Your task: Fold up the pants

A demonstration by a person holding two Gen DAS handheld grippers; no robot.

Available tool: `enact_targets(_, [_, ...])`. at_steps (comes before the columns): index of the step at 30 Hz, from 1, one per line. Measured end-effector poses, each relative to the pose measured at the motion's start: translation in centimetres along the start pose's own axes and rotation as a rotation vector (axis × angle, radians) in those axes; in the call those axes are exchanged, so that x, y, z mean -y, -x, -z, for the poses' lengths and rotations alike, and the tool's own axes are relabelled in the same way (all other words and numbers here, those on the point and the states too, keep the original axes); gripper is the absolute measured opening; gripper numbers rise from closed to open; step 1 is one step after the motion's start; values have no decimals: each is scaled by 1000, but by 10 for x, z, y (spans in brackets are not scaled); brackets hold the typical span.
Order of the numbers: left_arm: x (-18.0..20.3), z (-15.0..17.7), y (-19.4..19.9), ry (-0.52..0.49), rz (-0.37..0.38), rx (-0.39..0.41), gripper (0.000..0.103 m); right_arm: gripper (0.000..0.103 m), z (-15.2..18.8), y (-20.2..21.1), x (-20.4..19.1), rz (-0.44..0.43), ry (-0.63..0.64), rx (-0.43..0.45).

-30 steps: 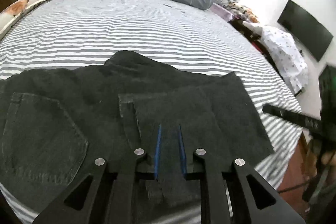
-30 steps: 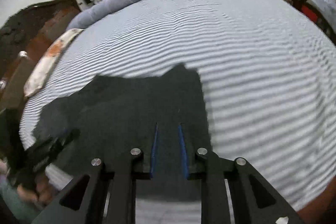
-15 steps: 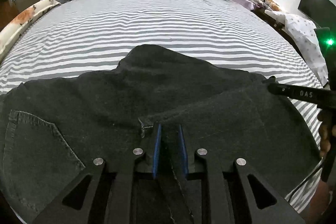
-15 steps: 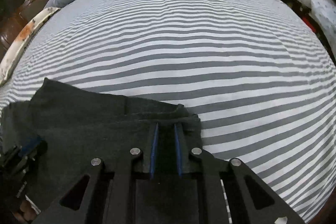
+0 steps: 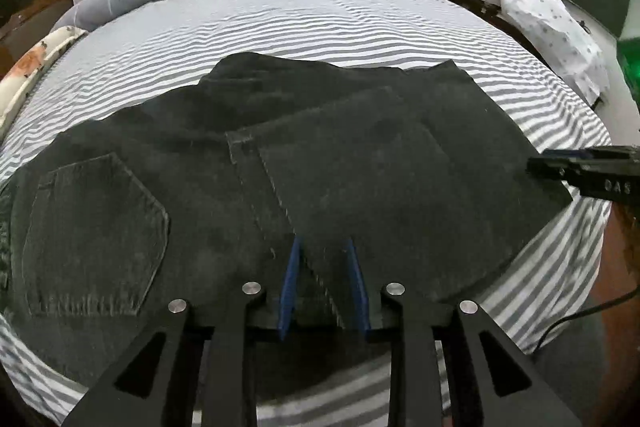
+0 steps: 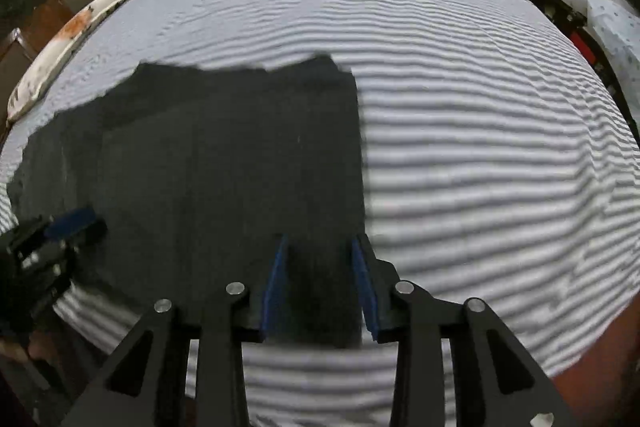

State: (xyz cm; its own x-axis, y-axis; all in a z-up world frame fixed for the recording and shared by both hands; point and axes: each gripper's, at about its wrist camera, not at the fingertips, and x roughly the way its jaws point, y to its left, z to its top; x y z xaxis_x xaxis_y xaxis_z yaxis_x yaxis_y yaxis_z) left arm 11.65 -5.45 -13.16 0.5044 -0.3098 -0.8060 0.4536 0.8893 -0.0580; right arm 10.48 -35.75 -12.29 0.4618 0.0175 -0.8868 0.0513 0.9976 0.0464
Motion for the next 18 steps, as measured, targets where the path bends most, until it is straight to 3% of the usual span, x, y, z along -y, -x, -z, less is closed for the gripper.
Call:
enact_targets(4, [1, 8, 3, 7, -7, 8, 27, 36, 23, -8, 1, 21, -9, -29])
enact_targets(10, [1, 6, 0, 17, -15, 12, 27, 39, 25, -20, 9, 2, -61, -48])
enact_targets(13, [-10, 6, 11, 66, 8, 10, 27, 48, 25, -20, 12, 23, -64, -55])
enact_targets(18, [-62, 22, 55, 213, 29, 70, 33, 48, 20, 3, -4, 76, -46, -27])
